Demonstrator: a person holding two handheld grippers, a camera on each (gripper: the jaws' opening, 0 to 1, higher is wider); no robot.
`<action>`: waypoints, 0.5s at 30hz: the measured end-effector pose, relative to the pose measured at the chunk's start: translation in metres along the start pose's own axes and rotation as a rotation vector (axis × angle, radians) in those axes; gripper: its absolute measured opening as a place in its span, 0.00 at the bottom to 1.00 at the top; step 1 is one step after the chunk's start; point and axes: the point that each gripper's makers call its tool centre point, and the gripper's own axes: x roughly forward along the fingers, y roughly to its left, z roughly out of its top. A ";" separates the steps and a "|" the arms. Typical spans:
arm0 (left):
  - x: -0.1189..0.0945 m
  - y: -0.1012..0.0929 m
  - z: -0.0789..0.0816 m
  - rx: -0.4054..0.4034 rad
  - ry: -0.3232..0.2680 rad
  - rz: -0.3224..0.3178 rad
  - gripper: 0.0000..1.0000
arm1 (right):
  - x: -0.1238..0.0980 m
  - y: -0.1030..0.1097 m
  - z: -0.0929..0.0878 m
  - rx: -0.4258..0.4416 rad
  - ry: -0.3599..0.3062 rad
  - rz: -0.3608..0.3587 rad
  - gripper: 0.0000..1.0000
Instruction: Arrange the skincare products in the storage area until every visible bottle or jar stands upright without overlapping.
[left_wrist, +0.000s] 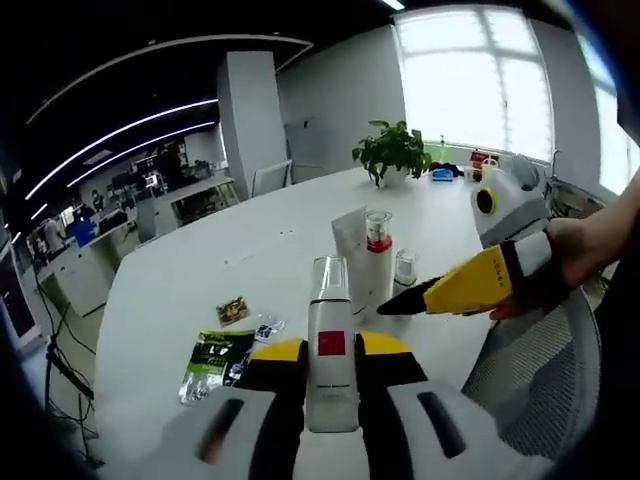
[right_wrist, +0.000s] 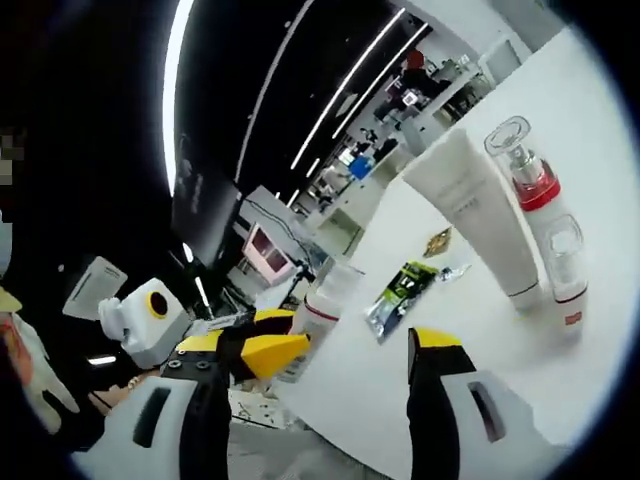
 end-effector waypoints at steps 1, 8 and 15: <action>-0.001 -0.002 0.002 0.004 -0.003 0.001 0.18 | 0.002 0.002 0.000 0.029 -0.010 0.007 0.67; -0.003 -0.013 0.009 0.045 -0.020 -0.013 0.18 | 0.011 0.008 0.001 0.138 -0.040 0.048 0.58; -0.003 -0.019 0.014 0.046 -0.040 -0.018 0.18 | 0.013 0.006 0.003 0.212 -0.075 0.055 0.46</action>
